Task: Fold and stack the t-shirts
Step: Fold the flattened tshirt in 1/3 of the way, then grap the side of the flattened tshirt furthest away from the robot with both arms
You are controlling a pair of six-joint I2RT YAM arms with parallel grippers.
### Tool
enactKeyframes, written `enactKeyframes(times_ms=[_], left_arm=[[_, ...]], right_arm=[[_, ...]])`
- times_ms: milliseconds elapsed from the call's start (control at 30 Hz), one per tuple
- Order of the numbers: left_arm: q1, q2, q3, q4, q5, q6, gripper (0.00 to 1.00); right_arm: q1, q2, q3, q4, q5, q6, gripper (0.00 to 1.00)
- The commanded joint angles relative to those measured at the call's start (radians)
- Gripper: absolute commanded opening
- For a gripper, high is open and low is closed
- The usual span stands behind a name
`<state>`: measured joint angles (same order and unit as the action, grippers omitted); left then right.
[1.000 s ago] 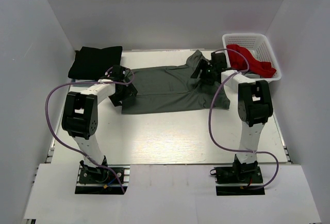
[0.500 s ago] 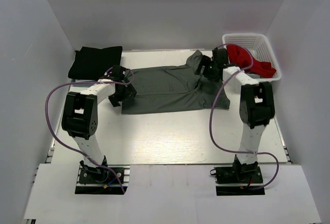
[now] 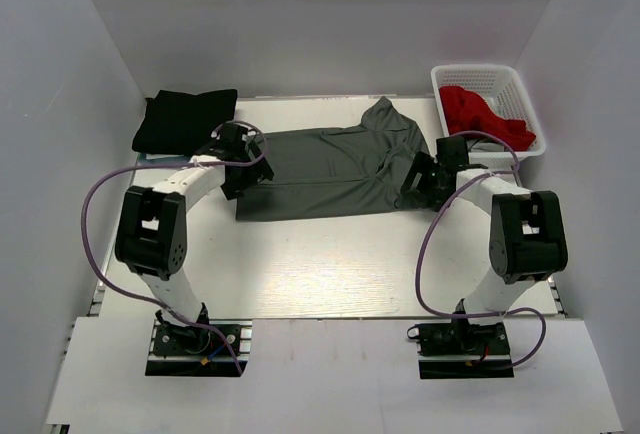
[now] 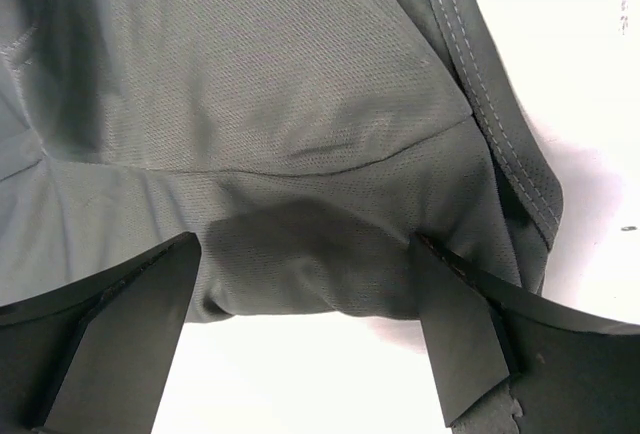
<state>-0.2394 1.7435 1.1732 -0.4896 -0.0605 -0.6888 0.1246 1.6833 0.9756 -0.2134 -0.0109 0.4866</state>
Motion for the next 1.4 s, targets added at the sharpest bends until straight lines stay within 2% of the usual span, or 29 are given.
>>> enactKeyframes(times_ms=[0, 200, 367, 400, 533, 633, 733, 900, 967, 1100, 1267, 1367], left_arm=[[-0.011, 0.03, -0.012, 0.075, 0.109, 0.028, 1.0], [0.009, 0.128, -0.041, 0.039, 0.125, 0.018, 1.0], [0.009, 0.088, -0.096, -0.038, 0.045, 0.009, 1.0], [-0.003, 0.047, -0.115, -0.038, 0.007, 0.009, 1.0], [-0.003, -0.068, -0.236, -0.028, 0.007, -0.012, 1.0], [-0.003, -0.166, -0.364, -0.018, 0.059, -0.04, 1.0], [-0.012, -0.252, -0.434, -0.018, 0.068, -0.051, 1.0], [-0.012, -0.444, -0.503, -0.072, 0.048, -0.074, 1.0], [-0.012, -0.498, -0.463, -0.072, 0.036, -0.074, 1.0], [0.006, -0.463, -0.327, -0.099, -0.068, -0.074, 1.0], [0.026, -0.261, -0.107, -0.147, -0.252, -0.074, 1.0], [0.06, -0.161, -0.011, -0.147, -0.272, -0.074, 1.0]], right_arm=[[-0.026, -0.013, -0.015, 0.084, -0.043, -0.006, 0.91], [-0.08, 0.046, -0.028, 0.02, -0.06, 0.03, 0.91], [-0.095, -0.055, -0.127, -0.092, -0.063, 0.064, 0.91], [-0.095, -0.066, -0.156, -0.104, -0.073, 0.064, 0.91], [-0.098, -0.207, -0.287, -0.151, -0.081, 0.098, 0.91], [-0.086, -0.341, -0.409, -0.233, -0.083, 0.095, 0.91], [-0.085, -0.434, -0.462, -0.267, -0.1, 0.092, 0.91], [-0.062, -0.698, -0.476, -0.275, -0.153, 0.015, 0.91], [-0.052, -0.775, -0.437, -0.251, -0.111, -0.029, 0.91], [-0.046, -0.771, -0.331, -0.176, -0.086, -0.039, 0.91], [-0.028, -0.592, -0.193, -0.049, -0.165, -0.048, 0.91], [-0.011, -0.461, -0.105, 0.0, -0.172, -0.06, 0.91]])
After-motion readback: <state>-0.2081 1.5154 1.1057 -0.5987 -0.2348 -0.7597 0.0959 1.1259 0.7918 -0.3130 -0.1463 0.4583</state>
